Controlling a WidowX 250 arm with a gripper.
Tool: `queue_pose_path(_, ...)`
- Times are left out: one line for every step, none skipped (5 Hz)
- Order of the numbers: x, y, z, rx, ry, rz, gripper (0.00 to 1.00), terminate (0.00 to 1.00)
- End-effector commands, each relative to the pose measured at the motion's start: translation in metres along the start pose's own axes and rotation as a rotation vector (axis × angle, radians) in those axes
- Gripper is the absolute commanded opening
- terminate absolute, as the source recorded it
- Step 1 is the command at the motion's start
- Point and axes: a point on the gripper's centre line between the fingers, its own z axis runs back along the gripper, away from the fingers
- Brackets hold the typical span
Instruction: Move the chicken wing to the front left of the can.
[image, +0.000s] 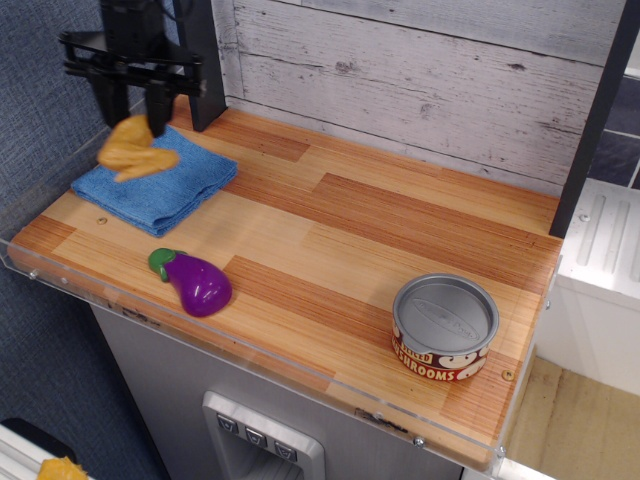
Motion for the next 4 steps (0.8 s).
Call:
queue_pose_path(-0.01,-0.056,0.025,-0.003,-0.048,0.015,0.0,0.0)
queue_pose_path(-0.011,-0.093,0.017,0.038,-0.055,0.022,0.0,0.0)
queue_pose_path(-0.013,-0.123,0.011,0.008,-0.066,0.058,0.0,0.0)
queue_pose_path(-0.011,-0.146,0.005,-0.022,-0.058,0.103,0.0,0.0)
